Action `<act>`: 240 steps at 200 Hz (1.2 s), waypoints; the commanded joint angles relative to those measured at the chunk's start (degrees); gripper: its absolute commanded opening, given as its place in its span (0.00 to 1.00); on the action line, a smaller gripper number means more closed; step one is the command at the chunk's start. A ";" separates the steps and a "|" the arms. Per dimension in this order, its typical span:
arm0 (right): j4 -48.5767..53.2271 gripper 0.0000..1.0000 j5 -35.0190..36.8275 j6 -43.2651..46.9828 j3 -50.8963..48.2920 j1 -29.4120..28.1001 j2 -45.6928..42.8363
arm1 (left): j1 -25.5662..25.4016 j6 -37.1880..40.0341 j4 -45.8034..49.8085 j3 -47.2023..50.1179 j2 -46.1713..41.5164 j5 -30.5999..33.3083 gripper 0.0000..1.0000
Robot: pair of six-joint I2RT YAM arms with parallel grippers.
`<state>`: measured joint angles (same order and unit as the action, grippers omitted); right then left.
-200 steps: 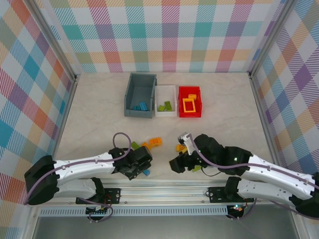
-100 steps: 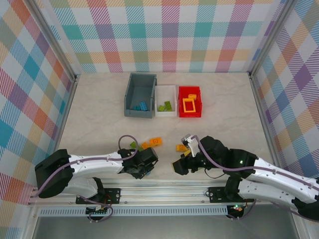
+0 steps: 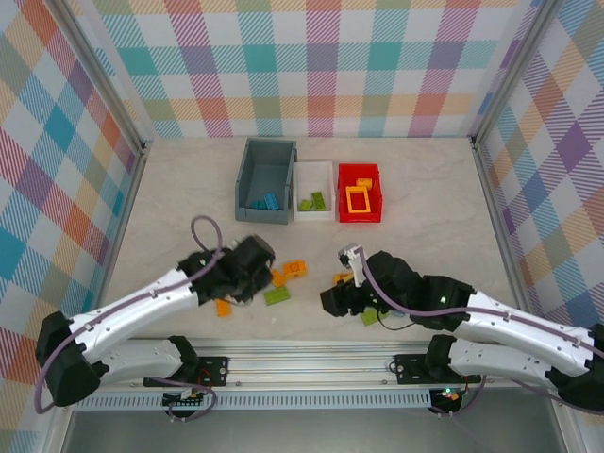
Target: Sort the legos into containers by color
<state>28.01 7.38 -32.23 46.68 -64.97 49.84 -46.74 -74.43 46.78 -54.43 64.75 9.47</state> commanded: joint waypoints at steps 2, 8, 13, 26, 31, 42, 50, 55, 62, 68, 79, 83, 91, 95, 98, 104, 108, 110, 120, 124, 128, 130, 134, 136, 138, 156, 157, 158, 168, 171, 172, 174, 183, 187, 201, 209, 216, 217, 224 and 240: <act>-5.86 0.67 8.80 -1.86 4.37 -0.25 2.31 | 8.96 19.46 5.84 -10.08 7.24 -4.58 0.16; -6.94 0.67 10.26 -1.83 5.13 -0.10 3.13 | 10.74 23.19 6.55 -13.53 10.39 -4.78 0.16; -8.02 0.68 11.32 -1.70 5.79 0.00 3.84 | 11.96 25.99 6.95 -17.05 13.08 -4.89 0.16; -12.16 0.69 12.61 -0.69 7.03 0.48 5.99 | 14.33 31.88 8.56 -25.21 20.38 -4.18 0.16; -14.31 0.69 12.66 -0.22 7.23 0.77 6.80 | 14.99 34.01 8.65 -27.89 23.35 -4.06 0.16; -18.80 0.69 11.62 0.41 7.55 2.02 8.45 | 16.80 36.94 9.19 -33.14 29.14 -3.53 0.16; -22.10 0.69 10.28 0.56 7.71 3.08 9.91 | 17.95 38.95 9.10 -36.47 33.10 -3.21 0.16; -23.28 0.70 9.83 0.32 7.88 3.55 10.87 | 18.68 39.87 9.47 -38.68 35.56 -2.57 0.16; -25.03 0.70 9.46 0.08 8.18 4.16 11.78 | 19.66 41.07 10.30 -41.67 38.73 -1.60 0.16; -26.21 0.70 9.01 0.12 8.40 4.62 12.56 | 20.37 41.91 10.87 -44.11 41.34 -0.65 0.16; -27.27 0.70 8.68 0.09 9.01 5.16 13.51 | 21.26 43.31 12.04 -48.07 44.96 1.88 0.17; -27.28 0.70 8.64 0.14 9.25 5.21 13.71 | 21.50 43.83 12.18 -49.27 46.29 2.74 0.17; -27.18 0.70 8.30 0.24 9.56 5.48 14.11 | 21.89 44.76 12.19 -51.15 48.70 4.00 0.17; -27.14 0.70 8.20 0.24 9.53 5.55 14.26 | 22.20 45.03 12.12 -51.81 49.86 4.28 0.17; -27.05 0.70 8.14 0.24 9.49 5.56 14.25 | 22.42 45.20 12.10 -52.39 50.74 4.46 0.17; -26.95 0.70 7.98 0.16 9.25 5.72 14.29 | 22.77 45.56 11.76 -53.26 52.40 4.36 0.17; -26.86 0.70 7.92 0.03 8.96 5.86 14.17 | 23.10 45.72 11.49 -53.67 53.23 4.39 0.17; -26.82 0.70 7.87 -0.01 8.83 5.83 14.10 | 23.27 45.90 11.31 -53.87 53.69 4.38 0.17; -26.65 0.70 7.45 -0.48 8.04 6.09 13.76 | 23.91 46.34 10.74 -54.98 55.67 4.53 0.17; -26.56 0.70 7.39 -0.74 7.71 6.18 13.58 | 24.12 46.59 10.47 -55.42 56.34 4.41 0.17; -26.39 0.70 7.31 -0.90 7.37 6.30 13.42 | 24.39 46.83 10.21 -55.86 57.01 4.13 0.17; -26.35 0.70 7.30 -1.04 7.20 6.29 13.32 | 24.54 46.94 10.09 -56.15 57.34 4.01 0.17; -26.25 0.70 7.26 -1.21 6.85 6.33 13.05 | 24.75 47.07 10.00 -56.74 58.04 3.92 0.17; -26.19 0.70 7.23 -1.38 6.61 6.32 12.94 | 24.81 47.18 9.93 -57.01 58.28 3.85 0.17; -26.26 0.70 7.26 -1.49 6.42 6.34 12.87 | 24.89 47.27 9.91 -57.36 58.66 3.81 0.17; -26.17 0.70 7.21 -2.50 4.81 6.41 12.22 | 25.28 48.06 10.58 -60.61 61.45 4.02 0.21; -26.12 0.70 7.21 -2.54 4.73 6.42 12.21 | 25.29 48.11 10.64 -60.83 61.59 4.00 0.21; -26.14 0.70 7.26 -2.60 4.65 6.43 12.21 | 25.29 48.18 10.71 -60.99 61.70 4.03 0.21; -25.99 0.70 7.06 -3.05 4.08 6.55 12.12 | 25.47 48.31 11.25 -62.46 62.56 3.71 0.25; -25.83 0.70 7.02 -3.21 3.90 6.54 12.18 | 25.49 48.31 11.41 -62.86 62.79 3.63 0.26; -25.78 0.70 6.98 -3.24 3.84 6.53 12.20 | 25.53 48.32 11.49 -62.97 62.83 3.63 0.27; -25.76 0.70 6.91 -3.31 3.79 6.55 12.20 | 25.51 48.31 11.60 -63.22 62.94 3.56 0.28; -25.26 0.70 6.77 -3.66 3.54 6.55 12.47 | 25.56 48.35 12.12 -64.13 63.19 3.47 0.37; -24.84 0.70 6.70 -3.83 3.43 6.56 12.60 | 25.58 48.41 12.45 -64.39 63.18 3.48 0.39; -23.62 0.71 6.47 -4.29 3.25 6.53 12.96 | 25.56 47.96 13.18 -64.66 62.53 3.36 0.49; -23.08 0.71 6.29 -4.24 3.12 6.61 13.08 | 25.47 47.87 13.23 -64.20 61.66 3.14 0.51; -22.35 0.72 6.33 -4.00 3.15 6.65 13.32 | 25.47 47.68 13.09 -63.51 60.72 3.09 0.52; -22.10 0.72 6.33 -3.99 3.20 6.67 13.38 | 25.47 47.70 13.08 -63.38 60.56 3.05 0.53; -20.65 0.73 6.63 -3.46 3.66 6.69 13.82 | 25.48 47.46 13.11 -62.82 59.44 3.13 0.53; -15.74 0.72 6.80 -0.83 5.44 7.08 15.50 | 25.47 46.72 13.24 -61.58 56.56 2.80 0.54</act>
<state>6.26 14.33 -35.31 50.35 -58.50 63.29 -21.71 -27.20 57.36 -117.16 127.50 12.27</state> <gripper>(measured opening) 0.724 0.533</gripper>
